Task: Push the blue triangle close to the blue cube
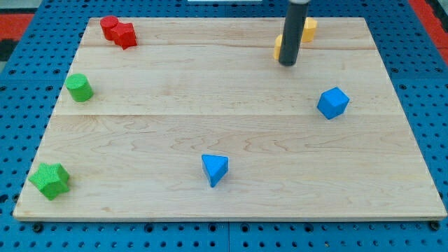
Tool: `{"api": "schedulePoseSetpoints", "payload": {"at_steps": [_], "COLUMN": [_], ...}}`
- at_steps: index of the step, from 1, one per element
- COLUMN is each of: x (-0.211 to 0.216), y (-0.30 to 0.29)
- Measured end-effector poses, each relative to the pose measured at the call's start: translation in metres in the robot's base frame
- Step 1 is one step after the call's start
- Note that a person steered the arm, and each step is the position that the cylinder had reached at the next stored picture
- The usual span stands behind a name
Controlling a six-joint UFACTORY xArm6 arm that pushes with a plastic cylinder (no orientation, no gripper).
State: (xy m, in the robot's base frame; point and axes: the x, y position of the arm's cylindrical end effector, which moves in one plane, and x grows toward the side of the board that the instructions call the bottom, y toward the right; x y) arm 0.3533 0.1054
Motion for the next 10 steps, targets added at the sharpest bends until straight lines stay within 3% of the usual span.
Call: {"api": "schedulePoseSetpoints", "payload": {"at_steps": [2,3,5,6,8,9,10], "x": [0.196,0.228,0.199,0.176,0.171,0.118,0.095], "y": [-0.032,-0.066,-0.172,-0.185,-0.091,-0.058,-0.032]}}
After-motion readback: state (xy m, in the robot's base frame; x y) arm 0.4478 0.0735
